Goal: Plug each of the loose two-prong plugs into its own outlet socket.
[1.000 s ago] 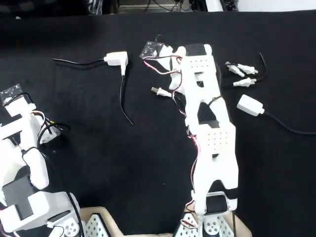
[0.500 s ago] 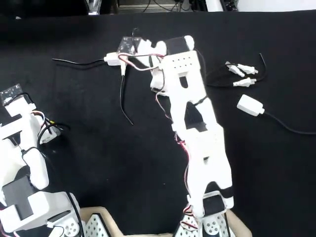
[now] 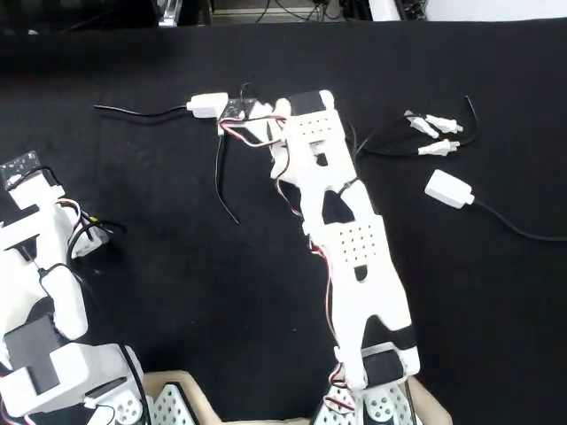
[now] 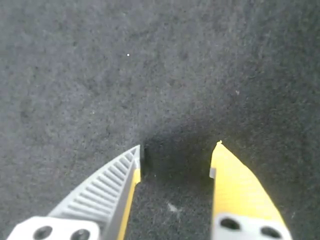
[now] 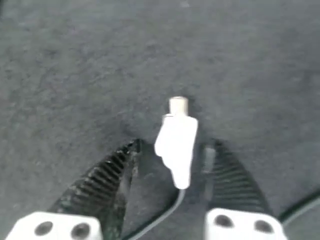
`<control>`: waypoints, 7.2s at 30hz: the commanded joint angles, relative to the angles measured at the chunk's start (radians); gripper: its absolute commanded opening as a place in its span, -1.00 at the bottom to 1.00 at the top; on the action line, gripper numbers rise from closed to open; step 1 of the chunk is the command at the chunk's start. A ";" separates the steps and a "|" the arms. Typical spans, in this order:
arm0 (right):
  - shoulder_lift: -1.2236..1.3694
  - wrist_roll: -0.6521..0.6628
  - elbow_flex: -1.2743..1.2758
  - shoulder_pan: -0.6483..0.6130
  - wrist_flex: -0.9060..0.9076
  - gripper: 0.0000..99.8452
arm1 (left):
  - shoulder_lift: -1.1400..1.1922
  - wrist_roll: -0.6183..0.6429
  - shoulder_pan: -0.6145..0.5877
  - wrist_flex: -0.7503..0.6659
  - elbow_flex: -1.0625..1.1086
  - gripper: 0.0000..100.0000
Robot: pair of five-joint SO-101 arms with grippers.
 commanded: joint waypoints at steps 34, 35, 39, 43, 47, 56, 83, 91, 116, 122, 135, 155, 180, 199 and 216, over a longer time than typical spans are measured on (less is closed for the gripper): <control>0.015 -0.416 -0.513 -0.588 0.118 -0.21 | -0.014 0.081 -0.070 -0.015 -0.018 -0.54; -0.018 -0.419 -0.498 -0.578 0.118 -0.16 | -0.012 0.083 -0.070 -0.015 -0.018 -0.54; -0.183 -0.422 -0.384 -0.465 0.120 -0.14 | -0.011 0.083 -0.070 -0.015 -0.018 -0.54; -0.404 -0.417 -0.079 -0.288 0.118 -0.14 | -0.009 0.083 -0.068 -0.017 -0.018 -0.54; -0.627 -0.350 0.369 -0.075 0.115 -0.14 | -0.009 0.083 -0.054 -0.051 -0.007 -0.54; -0.854 -0.184 0.992 0.503 -0.374 -0.14 | -0.009 0.081 -0.016 -0.058 0.007 -0.54; -0.437 -0.041 1.049 0.845 -0.778 -0.83 | -0.011 0.087 -0.015 -0.057 0.012 -0.55; -0.331 -0.038 0.877 0.842 -0.575 -0.96 | -0.014 0.087 -0.015 -0.057 0.012 -0.55; -0.478 -0.021 0.713 0.798 -0.405 -0.65 | -0.017 0.084 -0.015 -0.055 0.012 -0.55; -0.397 0.018 0.679 0.865 -0.562 -0.61 | -0.017 0.084 -0.015 -0.057 0.012 -0.55; -0.403 0.164 0.624 0.899 -0.572 -0.61 | -0.018 0.084 -0.015 -0.057 0.012 -0.55; -0.380 0.068 0.604 0.717 -0.566 -0.25 | -0.018 0.086 -0.013 -0.057 0.012 -0.55; -0.051 0.063 -0.323 0.657 0.109 -0.93 | -0.018 0.089 -0.013 -0.057 0.010 -0.55; -0.085 -0.381 -0.513 0.103 0.117 -0.93 | -0.087 0.061 0.042 -0.055 0.039 -0.55; -0.220 -0.802 -0.513 -0.328 0.114 -0.94 | -1.126 0.063 0.458 -0.072 0.588 -0.55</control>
